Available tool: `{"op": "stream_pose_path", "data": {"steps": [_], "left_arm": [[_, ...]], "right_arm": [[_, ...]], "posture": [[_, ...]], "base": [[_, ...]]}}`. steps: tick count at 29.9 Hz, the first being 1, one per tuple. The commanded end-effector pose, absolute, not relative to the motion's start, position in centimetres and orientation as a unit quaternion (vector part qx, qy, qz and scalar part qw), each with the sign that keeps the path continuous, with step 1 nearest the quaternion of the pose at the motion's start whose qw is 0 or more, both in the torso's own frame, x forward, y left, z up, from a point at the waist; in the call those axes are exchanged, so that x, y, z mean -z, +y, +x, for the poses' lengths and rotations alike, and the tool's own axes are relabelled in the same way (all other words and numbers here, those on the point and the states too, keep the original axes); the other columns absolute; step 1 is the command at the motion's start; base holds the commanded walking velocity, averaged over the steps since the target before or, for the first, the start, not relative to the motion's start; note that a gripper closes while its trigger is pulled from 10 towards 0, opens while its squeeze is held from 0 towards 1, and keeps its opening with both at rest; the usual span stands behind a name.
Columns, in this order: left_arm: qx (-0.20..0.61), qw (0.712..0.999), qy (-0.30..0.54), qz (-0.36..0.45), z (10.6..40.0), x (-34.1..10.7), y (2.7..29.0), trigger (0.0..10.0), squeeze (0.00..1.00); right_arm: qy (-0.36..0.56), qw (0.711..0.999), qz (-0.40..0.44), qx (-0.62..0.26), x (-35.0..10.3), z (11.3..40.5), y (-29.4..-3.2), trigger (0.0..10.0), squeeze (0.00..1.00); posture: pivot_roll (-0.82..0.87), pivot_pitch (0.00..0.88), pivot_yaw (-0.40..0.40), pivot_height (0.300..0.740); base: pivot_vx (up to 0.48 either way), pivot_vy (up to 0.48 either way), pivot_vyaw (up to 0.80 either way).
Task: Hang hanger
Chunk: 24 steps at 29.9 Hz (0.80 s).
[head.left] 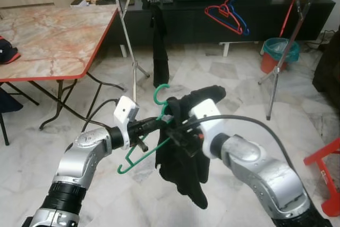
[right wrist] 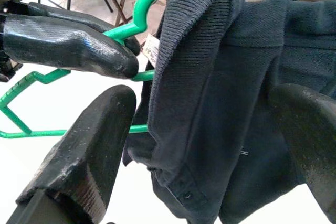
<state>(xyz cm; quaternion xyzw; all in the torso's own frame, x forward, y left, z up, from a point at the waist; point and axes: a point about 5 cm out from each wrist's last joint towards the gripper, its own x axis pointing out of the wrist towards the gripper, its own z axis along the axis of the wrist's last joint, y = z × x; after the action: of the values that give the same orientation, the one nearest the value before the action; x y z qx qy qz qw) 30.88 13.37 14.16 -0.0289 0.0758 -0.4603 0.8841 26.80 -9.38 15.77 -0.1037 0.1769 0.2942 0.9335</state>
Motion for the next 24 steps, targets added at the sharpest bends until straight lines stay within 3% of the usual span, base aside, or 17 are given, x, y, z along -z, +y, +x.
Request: {"op": "stream_pose_path", "data": {"steps": [1,2,3,4,12,18,24], "left_arm": [[0.465,0.884,0.039,-0.025,31.2,-15.8,13.3,10.0,0.00],[0.466,0.883,0.040,-0.025,31.1,-15.7,13.3,10.0,0.00],[0.466,0.883,0.040,-0.025,31.1,-15.7,13.3,10.0,0.00],[0.468,0.882,0.041,-0.025,31.1,-15.7,13.4,10.0,0.00],[0.495,0.866,0.061,-0.011,30.4,-15.2,13.5,10.0,0.00],[0.512,0.856,0.080,-0.006,29.7,-14.5,13.6,10.0,0.00],[0.545,0.833,0.096,0.006,28.9,-14.3,13.6,10.0,0.00]], "right_arm": [[0.157,0.935,-0.100,-0.302,-16.5,26.7,-9.3,10.0,1.00],[0.146,0.937,-0.085,-0.307,-16.8,26.8,-9.5,10.0,0.09],[0.146,0.937,-0.085,-0.307,-16.8,26.8,-9.5,10.0,0.09],[0.136,0.934,-0.098,-0.315,-17.1,26.9,-9.8,10.0,0.00],[0.085,0.919,-0.175,-0.344,-18.9,27.7,-13.1,10.0,0.00],[0.033,0.891,-0.194,-0.409,-21.0,27.6,-14.3,10.0,0.00],[0.032,0.827,-0.238,-0.508,-20.0,26.5,-15.5,10.0,0.00]], "posture": [[-0.05,0.020,0.064,0.740],[-0.05,0.020,0.065,0.740],[-0.05,0.020,0.065,0.740],[-0.05,0.021,0.066,0.740],[-0.06,0.024,0.066,0.740],[-0.06,0.025,0.066,0.740],[-0.07,0.019,0.063,0.740]], "base": [[0.000,0.000,0.00],[0.000,0.000,0.00],[0.000,0.000,0.00],[0.000,0.000,0.00],[0.000,0.000,0.00],[0.000,0.000,0.00],[0.000,0.000,0.00]]}}
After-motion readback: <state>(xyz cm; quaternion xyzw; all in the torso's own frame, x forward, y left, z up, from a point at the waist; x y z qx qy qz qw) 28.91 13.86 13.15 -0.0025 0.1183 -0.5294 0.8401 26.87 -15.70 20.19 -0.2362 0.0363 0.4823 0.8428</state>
